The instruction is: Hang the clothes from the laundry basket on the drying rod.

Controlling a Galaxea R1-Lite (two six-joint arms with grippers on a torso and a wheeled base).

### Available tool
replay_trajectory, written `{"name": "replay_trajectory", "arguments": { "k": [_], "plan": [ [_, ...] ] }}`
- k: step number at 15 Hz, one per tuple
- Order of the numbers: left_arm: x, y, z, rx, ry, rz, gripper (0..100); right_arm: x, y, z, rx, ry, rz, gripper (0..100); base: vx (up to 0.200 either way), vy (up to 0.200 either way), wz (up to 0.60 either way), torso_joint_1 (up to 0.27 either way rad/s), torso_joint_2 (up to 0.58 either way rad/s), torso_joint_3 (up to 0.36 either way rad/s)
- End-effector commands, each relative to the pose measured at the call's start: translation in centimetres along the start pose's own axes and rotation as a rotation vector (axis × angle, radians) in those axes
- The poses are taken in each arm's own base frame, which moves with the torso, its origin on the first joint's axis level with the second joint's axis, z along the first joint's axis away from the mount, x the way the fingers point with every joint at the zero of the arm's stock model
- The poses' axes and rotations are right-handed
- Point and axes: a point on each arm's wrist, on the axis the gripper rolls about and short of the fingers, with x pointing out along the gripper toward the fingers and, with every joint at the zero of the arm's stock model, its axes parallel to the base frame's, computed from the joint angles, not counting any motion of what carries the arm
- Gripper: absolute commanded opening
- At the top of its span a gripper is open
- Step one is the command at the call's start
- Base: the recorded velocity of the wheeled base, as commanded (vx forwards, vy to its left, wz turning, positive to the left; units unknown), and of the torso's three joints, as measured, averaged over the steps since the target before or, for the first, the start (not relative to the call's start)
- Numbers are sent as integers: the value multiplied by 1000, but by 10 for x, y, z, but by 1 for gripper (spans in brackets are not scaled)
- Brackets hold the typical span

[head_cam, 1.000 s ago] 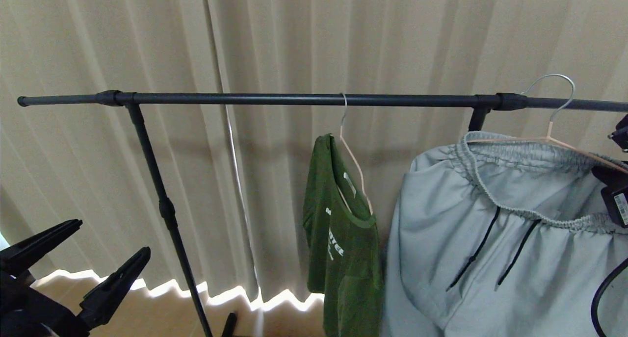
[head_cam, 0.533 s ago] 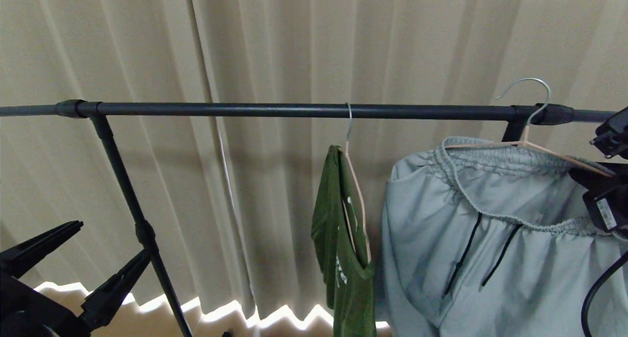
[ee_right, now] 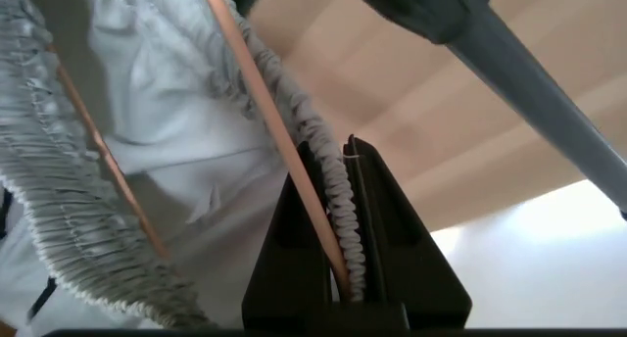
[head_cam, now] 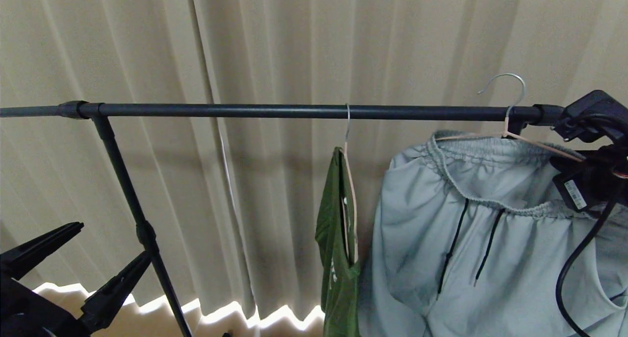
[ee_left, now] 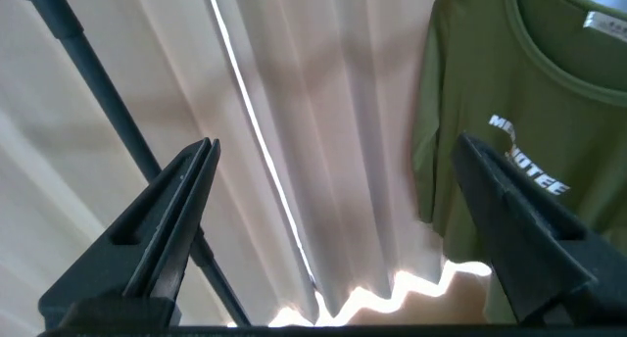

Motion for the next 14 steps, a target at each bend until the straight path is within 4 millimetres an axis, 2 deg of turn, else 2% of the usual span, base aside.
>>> {"name": "replay_trajectory", "arguments": {
  "k": [1, 3, 7, 14],
  "plan": [
    [0, 0, 0, 0, 1, 0, 100, 11, 15, 4, -32, 20, 34, 0, 0, 0, 0, 0, 0, 0],
    [0, 0, -1, 0, 4, -2, 100, 12, 27, 4, -59, 32, 52, 0, 0, 0, 0, 0, 0, 0],
    [-1, -1, -3, 2, 10, -4, 100, 15, 38, 5, -81, 39, 80, 0, 0, 0, 0, 0, 0, 0],
    [0, -1, -4, 3, 17, -7, 100, 5, 58, 5, -119, 4, 168, 0, 0, 0, 0, 0, 0, 0]
  ]
}}
